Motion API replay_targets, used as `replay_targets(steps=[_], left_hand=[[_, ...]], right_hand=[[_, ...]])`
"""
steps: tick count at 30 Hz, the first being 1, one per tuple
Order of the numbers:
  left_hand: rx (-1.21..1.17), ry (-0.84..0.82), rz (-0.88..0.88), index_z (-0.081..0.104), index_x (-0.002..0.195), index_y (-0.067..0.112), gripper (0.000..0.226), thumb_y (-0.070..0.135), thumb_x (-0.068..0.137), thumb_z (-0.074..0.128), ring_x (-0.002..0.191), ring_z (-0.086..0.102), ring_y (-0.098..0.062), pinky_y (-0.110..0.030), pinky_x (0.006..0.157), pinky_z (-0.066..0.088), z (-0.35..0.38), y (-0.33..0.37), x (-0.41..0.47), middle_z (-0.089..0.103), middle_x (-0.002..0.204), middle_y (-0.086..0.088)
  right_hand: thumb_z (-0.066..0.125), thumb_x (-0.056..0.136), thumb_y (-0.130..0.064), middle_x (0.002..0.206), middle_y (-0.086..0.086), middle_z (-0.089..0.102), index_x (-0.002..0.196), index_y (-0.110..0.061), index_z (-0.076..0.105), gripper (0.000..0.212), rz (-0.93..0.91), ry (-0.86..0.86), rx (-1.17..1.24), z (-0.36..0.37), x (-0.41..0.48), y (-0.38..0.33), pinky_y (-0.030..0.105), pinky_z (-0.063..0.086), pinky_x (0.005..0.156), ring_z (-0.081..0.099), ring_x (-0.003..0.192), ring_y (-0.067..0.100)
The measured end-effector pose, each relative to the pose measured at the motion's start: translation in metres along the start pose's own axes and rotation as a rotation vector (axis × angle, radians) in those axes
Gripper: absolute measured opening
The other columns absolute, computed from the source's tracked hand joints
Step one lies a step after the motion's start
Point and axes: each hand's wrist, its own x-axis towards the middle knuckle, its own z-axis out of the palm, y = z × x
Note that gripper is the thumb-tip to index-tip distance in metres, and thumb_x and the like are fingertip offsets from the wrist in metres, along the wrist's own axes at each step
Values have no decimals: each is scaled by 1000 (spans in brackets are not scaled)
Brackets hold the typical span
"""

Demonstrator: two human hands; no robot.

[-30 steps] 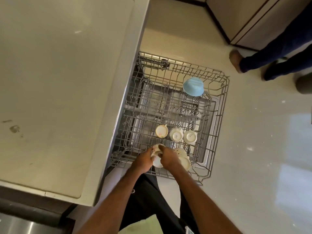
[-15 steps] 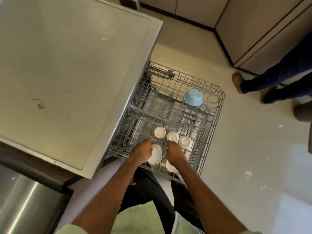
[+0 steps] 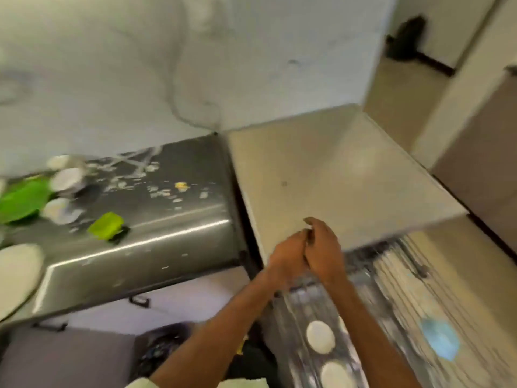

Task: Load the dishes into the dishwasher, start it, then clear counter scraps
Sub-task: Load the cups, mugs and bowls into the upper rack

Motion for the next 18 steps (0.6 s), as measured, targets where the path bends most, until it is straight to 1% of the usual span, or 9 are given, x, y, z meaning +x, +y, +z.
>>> replay_targets(steps=[2,4,7,10,13,16,18], left_hand=[[1,121,-92,53,129,13,36,20,93,57,111,62,-30,-39,93,47,-49,-20,-20,64,123,-8],[15,218,-154,55,125,18,33,19,92,54,108,63,-29,-42,91,52,-85,-49,-38,64,121,-5],[62,317,-202,52,130,19,38,22,92,55,108,61,-29,-43,84,53,-128,-107,-72,60,126,-4],[57,418,-288,50,134,19,40,24,94,54,117,59,-24,-40,92,51,-160,-161,-104,59,131,-2],[25,516,-371,51,134,20,39,25,95,53,121,57,-19,-37,97,48,-188,-212,-134,59,134,1],[-2,572,-442,51,133,20,37,25,96,53,123,55,-17,-34,99,45,-218,-261,-166,58,134,2],[-14,603,-494,52,132,21,37,28,96,55,120,58,-21,-34,96,46,-236,-289,-184,60,132,1]], right_hand=[[51,92,2,132,10,61,132,-12,59,43,-109,-26,24,27,9,-43,34,40,106,55,123,28],[54,94,-2,131,9,62,132,-11,59,39,-222,-72,45,55,10,-78,32,40,104,57,120,27],[54,95,-4,126,9,64,128,-11,61,35,-390,-135,61,101,4,-131,31,42,101,60,116,28],[58,90,1,122,6,65,123,-13,64,36,-494,-199,89,143,-4,-180,28,42,98,60,113,25],[61,87,-1,124,6,64,124,-13,63,39,-602,-247,28,189,-8,-222,32,44,102,58,116,24],[60,91,-6,129,5,60,130,-13,59,40,-652,-296,-28,234,-11,-266,30,42,103,55,120,22],[57,93,-9,133,5,57,133,-13,56,40,-681,-326,-54,260,-12,-291,30,41,104,53,123,21]])
